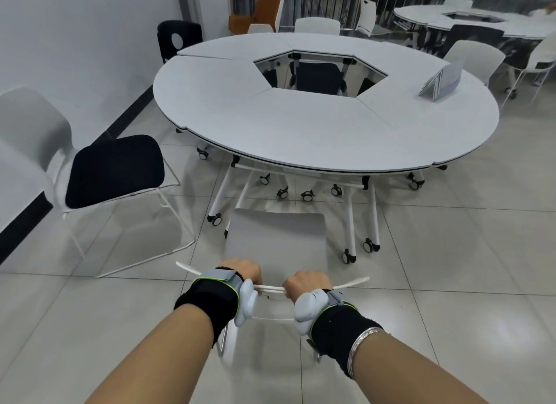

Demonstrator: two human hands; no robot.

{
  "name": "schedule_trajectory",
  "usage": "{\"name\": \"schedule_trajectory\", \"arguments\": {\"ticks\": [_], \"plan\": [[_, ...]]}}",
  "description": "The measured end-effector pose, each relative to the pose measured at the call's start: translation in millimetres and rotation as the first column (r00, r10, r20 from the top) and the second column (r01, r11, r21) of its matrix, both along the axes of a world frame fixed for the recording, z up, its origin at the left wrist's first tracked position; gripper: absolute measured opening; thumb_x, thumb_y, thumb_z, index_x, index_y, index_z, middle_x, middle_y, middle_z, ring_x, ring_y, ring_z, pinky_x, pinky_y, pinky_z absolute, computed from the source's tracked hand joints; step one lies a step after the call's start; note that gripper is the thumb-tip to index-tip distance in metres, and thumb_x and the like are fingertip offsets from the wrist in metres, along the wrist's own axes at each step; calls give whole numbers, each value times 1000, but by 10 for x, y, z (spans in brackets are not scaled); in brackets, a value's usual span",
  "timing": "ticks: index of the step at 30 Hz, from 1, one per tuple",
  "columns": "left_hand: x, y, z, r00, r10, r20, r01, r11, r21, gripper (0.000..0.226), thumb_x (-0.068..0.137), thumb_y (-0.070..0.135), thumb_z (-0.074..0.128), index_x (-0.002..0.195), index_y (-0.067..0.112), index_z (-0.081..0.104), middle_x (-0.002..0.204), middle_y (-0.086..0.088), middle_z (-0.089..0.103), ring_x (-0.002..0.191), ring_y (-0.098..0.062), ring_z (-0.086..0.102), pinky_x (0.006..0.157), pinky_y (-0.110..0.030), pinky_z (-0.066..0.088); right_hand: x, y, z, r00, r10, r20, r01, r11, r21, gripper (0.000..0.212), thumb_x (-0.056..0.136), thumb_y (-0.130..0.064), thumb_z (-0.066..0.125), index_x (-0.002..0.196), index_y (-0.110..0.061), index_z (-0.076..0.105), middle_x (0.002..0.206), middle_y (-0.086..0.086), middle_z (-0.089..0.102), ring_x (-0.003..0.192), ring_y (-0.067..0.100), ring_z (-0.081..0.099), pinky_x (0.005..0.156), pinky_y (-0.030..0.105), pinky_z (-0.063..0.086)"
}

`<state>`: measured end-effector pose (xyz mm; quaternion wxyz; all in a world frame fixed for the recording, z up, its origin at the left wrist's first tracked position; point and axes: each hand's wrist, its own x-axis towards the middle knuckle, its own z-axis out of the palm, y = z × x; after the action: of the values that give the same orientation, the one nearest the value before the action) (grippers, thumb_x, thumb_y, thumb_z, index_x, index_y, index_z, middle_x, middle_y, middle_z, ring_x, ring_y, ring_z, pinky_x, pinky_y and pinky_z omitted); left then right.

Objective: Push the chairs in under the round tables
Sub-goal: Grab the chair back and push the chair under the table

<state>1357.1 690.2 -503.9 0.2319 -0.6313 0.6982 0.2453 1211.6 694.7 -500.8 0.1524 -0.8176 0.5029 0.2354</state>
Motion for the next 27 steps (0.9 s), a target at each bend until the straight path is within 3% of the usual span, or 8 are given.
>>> {"name": "schedule_trajectory", "arguments": {"ticks": [3,8,27], "plan": [[-5,-148,-17,1000,-29,5,29,999,-19,26,88,28,59,112,24,69,118,-11,66,108,-31,61,85,-28,45,-22,-146,-5,1000,6,-9,-6,1000,-13,36,100,-10,37,131,-11,55,135,13,54,124,32,51,96,34,40],[-6,-474,-21,999,-43,16,44,999,-14,28,92,30,55,117,24,67,122,-11,63,114,-30,58,89,-30,45,-22,-450,-18,1000,15,-8,-15,1000,-18,36,100,-9,38,131,-11,56,133,13,56,122,31,53,94,35,41],[-21,-1378,-44,997,-73,37,73,997,8,28,91,35,56,114,23,68,120,-9,64,113,-31,58,89,-31,45,-84,-1284,-14,999,38,2,-38,999,-39,35,97,-6,41,129,-12,55,130,12,58,121,32,55,92,35,43]]}}
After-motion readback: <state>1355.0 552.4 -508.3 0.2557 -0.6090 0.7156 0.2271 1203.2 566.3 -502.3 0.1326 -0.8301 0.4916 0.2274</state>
